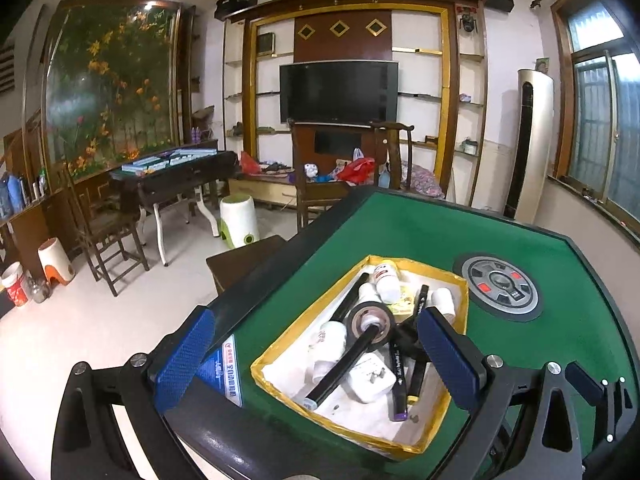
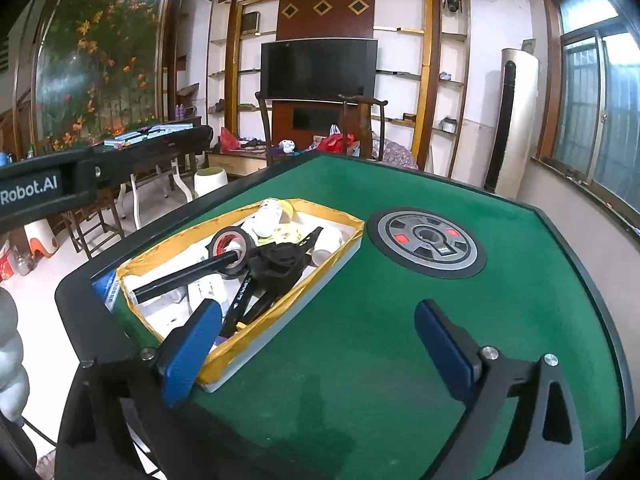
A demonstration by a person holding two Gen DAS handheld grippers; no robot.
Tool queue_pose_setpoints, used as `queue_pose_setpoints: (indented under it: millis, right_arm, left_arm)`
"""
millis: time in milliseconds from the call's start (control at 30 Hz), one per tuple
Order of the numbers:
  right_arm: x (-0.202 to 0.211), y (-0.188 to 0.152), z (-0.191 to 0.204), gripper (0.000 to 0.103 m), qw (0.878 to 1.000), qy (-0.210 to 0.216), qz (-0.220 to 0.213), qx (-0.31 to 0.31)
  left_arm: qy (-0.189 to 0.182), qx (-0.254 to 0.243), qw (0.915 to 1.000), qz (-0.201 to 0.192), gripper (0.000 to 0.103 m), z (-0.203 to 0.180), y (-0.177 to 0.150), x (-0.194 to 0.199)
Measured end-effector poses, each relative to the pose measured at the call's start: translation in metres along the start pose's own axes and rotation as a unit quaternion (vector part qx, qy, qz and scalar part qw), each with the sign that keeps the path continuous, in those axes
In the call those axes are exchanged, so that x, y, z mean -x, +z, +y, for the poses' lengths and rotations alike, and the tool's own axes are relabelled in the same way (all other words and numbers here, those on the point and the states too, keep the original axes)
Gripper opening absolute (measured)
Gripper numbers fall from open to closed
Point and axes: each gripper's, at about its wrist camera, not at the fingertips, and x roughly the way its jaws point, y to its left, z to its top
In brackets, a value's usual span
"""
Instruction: Organize rigid objects
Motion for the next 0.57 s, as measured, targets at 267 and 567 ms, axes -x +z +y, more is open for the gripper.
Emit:
queue_pose_setpoints:
  millis: [267, 567]
  right_arm:
    - [-0.008, 0.0, 0.018, 0.097, 1.0, 0.005, 0.011, 0.023]
    - [-0.022, 0.001, 0.024, 0.097, 0.999, 0.014, 0.03, 0.025]
  left_arm:
    - [0.003, -0.003, 0.9999, 0.015, 0.102, 0.005, -0.005, -0.013]
    - [0.006, -0.009, 0.999, 0.044, 0.102, 0.003, -0.011, -0.029]
